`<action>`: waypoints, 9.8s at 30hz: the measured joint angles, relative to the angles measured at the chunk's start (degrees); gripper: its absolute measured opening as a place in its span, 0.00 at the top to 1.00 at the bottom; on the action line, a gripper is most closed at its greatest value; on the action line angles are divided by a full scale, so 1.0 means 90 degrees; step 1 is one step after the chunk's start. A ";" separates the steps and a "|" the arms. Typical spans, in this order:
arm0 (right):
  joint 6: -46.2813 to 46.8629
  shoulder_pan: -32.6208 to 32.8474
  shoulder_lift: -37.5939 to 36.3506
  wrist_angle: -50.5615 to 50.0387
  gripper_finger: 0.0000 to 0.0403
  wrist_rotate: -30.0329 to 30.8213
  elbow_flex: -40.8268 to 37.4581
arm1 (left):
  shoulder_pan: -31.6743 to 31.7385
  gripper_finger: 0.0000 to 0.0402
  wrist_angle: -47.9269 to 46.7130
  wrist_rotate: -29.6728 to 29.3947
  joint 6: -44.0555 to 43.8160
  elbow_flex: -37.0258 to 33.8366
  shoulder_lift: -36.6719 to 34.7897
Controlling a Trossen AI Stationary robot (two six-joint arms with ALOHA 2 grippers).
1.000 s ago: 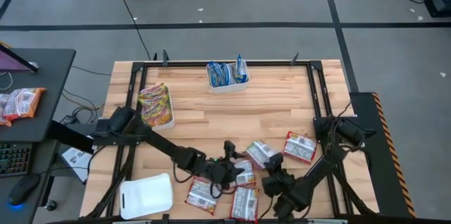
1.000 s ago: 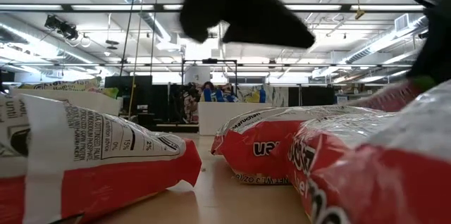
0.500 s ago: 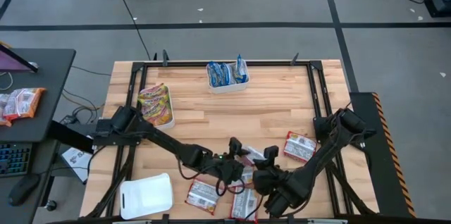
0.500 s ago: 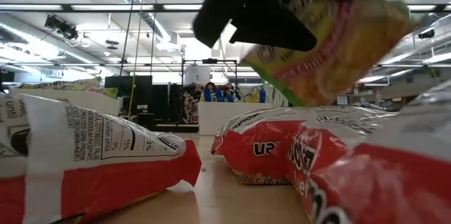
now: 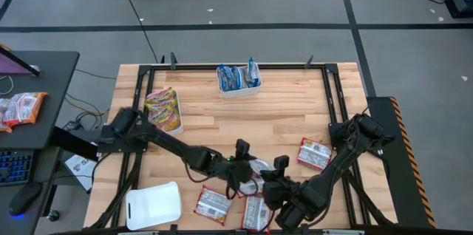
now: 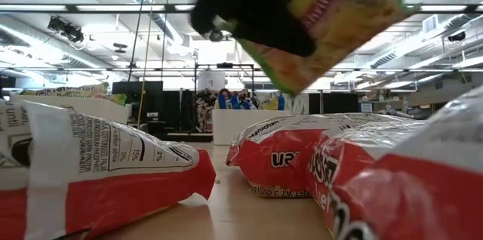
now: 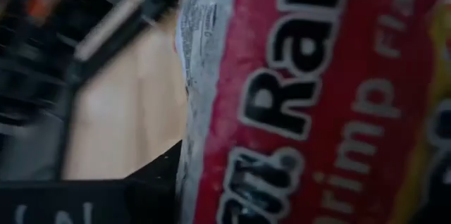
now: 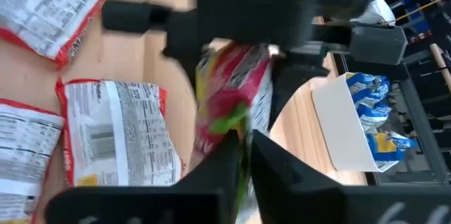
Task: Sort Maruchan noodles
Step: Put the green noodle pack into the middle white bin, then put the red noodle pack into the bottom white bin
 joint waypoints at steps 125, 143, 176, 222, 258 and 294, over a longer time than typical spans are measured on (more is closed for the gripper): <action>-0.3108 -0.0821 -0.0212 0.2543 0.54 -0.3832 -0.0919 | 0.0553 0.94 -0.6010 0.3155 -0.6448 -0.1760 -0.5555; -0.5867 0.0274 -0.0136 0.3153 0.54 -0.2453 -0.2345 | -0.1328 0.84 -0.1900 0.0637 -0.4926 -0.1909 -0.3355; -0.6278 -0.0933 -0.0196 0.6678 0.96 -0.2273 -0.3747 | -0.1759 0.62 -0.1208 -0.0348 -0.3985 -0.1906 -0.3298; -0.5233 -0.1202 -0.3980 1.1525 0.99 -0.3210 -0.4874 | 0.0367 0.33 0.9784 0.2457 -0.1713 -0.4182 -0.1248; -0.6725 0.0053 -0.4041 1.0638 0.65 0.1744 -0.4877 | 0.0513 0.92 0.3048 0.1657 -0.2799 -0.2613 -0.3700; -0.2713 -0.0660 -0.4007 0.6510 0.65 -0.3218 -0.6228 | -0.2669 0.95 -0.5158 0.4097 -1.6616 -0.0556 -0.3919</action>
